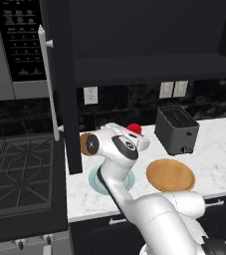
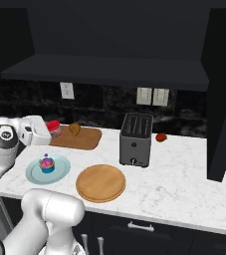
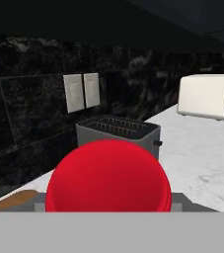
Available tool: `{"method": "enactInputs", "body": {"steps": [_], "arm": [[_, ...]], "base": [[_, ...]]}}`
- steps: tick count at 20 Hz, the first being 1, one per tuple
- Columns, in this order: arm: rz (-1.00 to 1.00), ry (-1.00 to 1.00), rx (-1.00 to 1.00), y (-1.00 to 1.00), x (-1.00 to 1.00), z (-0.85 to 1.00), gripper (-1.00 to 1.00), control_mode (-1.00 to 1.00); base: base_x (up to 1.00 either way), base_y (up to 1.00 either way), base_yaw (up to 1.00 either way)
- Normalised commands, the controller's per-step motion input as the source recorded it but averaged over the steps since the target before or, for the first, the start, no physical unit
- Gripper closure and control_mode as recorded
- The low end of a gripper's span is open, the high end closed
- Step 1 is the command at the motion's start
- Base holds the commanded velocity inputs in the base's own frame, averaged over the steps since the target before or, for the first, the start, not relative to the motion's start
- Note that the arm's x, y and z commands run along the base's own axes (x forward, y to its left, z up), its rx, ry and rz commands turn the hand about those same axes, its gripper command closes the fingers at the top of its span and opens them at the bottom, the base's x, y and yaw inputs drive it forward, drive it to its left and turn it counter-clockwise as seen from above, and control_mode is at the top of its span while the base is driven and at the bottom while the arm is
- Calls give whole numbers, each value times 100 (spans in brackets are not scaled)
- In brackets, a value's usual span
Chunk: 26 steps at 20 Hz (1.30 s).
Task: From the different types of pastries on the counter, select a croissant and place it on the cutting board. Then retrieve a jar of jam from the cabinet and place it alongside the croissant on the cutting board.
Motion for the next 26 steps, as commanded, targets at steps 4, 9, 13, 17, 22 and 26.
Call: {"method": "enactInputs", "body": {"steps": [4, 9, 13, 17, 22, 26], "arm": [[-4, -3, 0, 20, 31, 6, 100, -100], [0, 1, 2, 2, 0, 0, 100, -100], [0, 7, 28, 19, 31, -7, 100, -100], [7, 9, 37, 4, 63, -11, 100, -100], [1, 0, 9, 3, 14, -2, 100, -100], [0, 0, -8, 13, 0, -23, 100, -100]], "base": [[0, 0, 0], [0, 0, 0], [0, 0, 0], [0, 0, 0], [0, 0, 0], [0, 0, 0]]}}
